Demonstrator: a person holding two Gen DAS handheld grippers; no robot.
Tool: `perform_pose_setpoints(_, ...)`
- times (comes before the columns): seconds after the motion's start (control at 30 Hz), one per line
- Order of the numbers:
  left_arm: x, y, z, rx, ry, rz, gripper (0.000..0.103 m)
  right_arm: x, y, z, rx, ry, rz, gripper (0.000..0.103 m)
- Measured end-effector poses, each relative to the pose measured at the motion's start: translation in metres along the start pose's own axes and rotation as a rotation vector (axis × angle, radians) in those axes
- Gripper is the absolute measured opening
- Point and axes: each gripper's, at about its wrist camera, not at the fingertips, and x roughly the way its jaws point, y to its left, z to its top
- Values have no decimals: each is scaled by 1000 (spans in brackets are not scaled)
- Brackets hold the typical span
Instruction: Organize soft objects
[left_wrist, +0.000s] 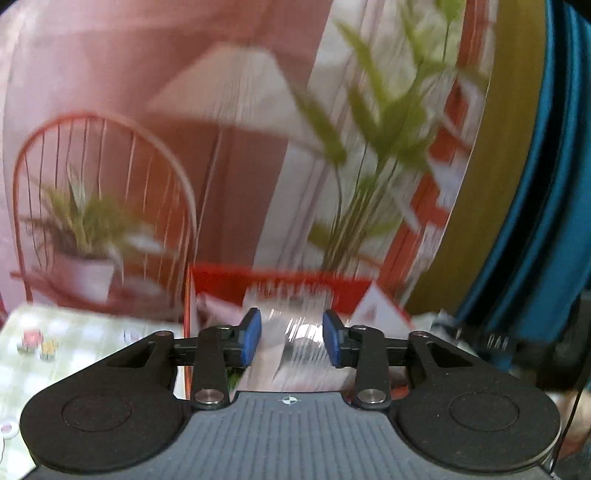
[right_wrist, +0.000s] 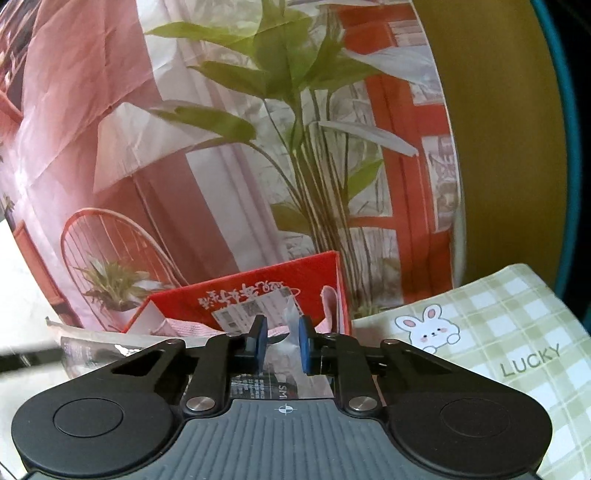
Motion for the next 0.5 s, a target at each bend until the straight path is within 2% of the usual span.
perform_pose_setpoints(0.1, 3, -7, 7, -7, -26, 9, 29, -2, 3, -2, -15, -3, 8, 16)
perform_pose_setpoints(0.23, 22, -10, 0, 2, 21, 49, 19, -5, 11, -2, -43, -6, 4, 17)
perform_pose_setpoints(0.37, 33, 1, -8, -38, 54, 67, 17, -7, 13, -3, -56, 2, 20, 17)
perform_pose_setpoints(0.5, 42, 4, -20, -7, 101, 85, 17, -5, 20, -8, -99, 10, 21, 17)
